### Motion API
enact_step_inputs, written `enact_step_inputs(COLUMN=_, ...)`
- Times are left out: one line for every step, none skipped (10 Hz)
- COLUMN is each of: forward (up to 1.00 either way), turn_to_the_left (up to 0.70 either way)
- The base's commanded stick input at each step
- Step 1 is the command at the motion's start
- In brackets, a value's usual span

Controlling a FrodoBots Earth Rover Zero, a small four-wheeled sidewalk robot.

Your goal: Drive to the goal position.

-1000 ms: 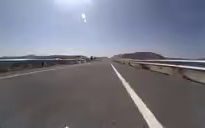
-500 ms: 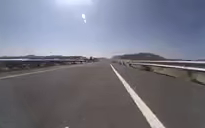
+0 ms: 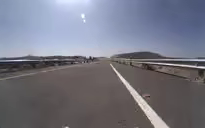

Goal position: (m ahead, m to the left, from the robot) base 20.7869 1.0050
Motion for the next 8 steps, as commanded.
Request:
enact_step_inputs(forward=1.00, turn_to_the_left=0.00)
enact_step_inputs(forward=1.00, turn_to_the_left=0.00)
enact_step_inputs(forward=1.00, turn_to_the_left=0.00)
enact_step_inputs(forward=1.00, turn_to_the_left=0.00)
enact_step_inputs(forward=1.00, turn_to_the_left=0.00)
enact_step_inputs(forward=1.00, turn_to_the_left=0.00)
enact_step_inputs(forward=1.00, turn_to_the_left=0.00)
enact_step_inputs(forward=1.00, turn_to_the_left=0.00)
